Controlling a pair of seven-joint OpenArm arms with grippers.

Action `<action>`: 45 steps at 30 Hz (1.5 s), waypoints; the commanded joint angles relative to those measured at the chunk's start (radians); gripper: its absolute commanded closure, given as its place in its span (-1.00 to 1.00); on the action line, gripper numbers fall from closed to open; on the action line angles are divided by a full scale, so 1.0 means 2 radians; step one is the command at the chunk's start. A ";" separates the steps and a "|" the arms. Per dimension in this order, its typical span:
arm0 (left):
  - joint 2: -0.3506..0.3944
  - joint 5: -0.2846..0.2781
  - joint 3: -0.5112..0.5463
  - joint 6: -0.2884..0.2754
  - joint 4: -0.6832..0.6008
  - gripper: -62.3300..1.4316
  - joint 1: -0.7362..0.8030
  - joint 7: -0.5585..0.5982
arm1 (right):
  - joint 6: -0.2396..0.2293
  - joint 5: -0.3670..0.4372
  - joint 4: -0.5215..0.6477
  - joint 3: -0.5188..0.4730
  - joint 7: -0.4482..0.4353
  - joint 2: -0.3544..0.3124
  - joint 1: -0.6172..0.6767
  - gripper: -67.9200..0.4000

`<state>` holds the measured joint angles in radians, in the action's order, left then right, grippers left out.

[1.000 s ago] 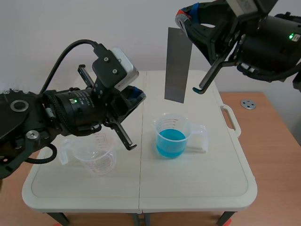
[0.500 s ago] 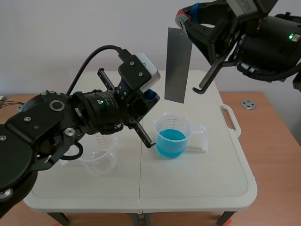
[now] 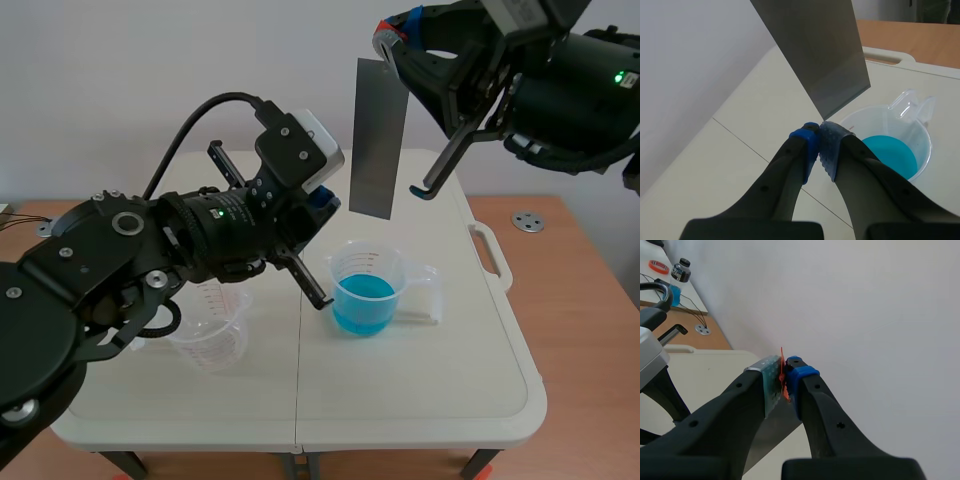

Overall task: Hold the metal plate by the orange handle, dip it into the blue solution, take it out and point at it, then put the plate back in the beaker on the left.
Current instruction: 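Raise the plate and point at it, then put the plate into the left beaker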

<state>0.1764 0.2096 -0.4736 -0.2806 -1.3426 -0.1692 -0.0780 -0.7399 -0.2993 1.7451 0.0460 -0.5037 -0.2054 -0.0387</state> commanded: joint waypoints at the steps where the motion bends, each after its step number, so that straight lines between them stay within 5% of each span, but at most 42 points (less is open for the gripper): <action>1: -0.005 -0.002 0.001 0.004 -0.009 0.85 -0.007 0.007 | -0.003 0.009 0.011 -0.001 -0.006 -0.002 -0.011 0.95; 12: -0.001 -0.002 0.002 0.005 -0.009 0.85 -0.005 0.003 | -0.003 0.010 0.011 -0.001 -0.006 -0.002 -0.011 0.95; 19: 0.037 -0.003 0.023 0.028 -0.038 0.85 0.031 0.011 | -0.003 0.011 0.011 -0.001 -0.006 -0.002 -0.011 0.95; 33: 0.139 -0.041 0.124 0.029 -0.167 0.85 0.190 0.018 | -0.003 0.011 0.011 -0.001 -0.008 -0.002 -0.011 0.95; 45: 0.168 -0.047 0.233 0.029 -0.235 0.85 0.371 0.060 | -0.003 0.011 0.011 0.006 -0.017 -0.002 -0.011 0.95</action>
<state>0.5072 0.1230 -0.0139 -0.2287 -1.7908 0.5598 0.0189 -0.7399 -0.2958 1.7454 0.0483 -0.5217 -0.2054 -0.0387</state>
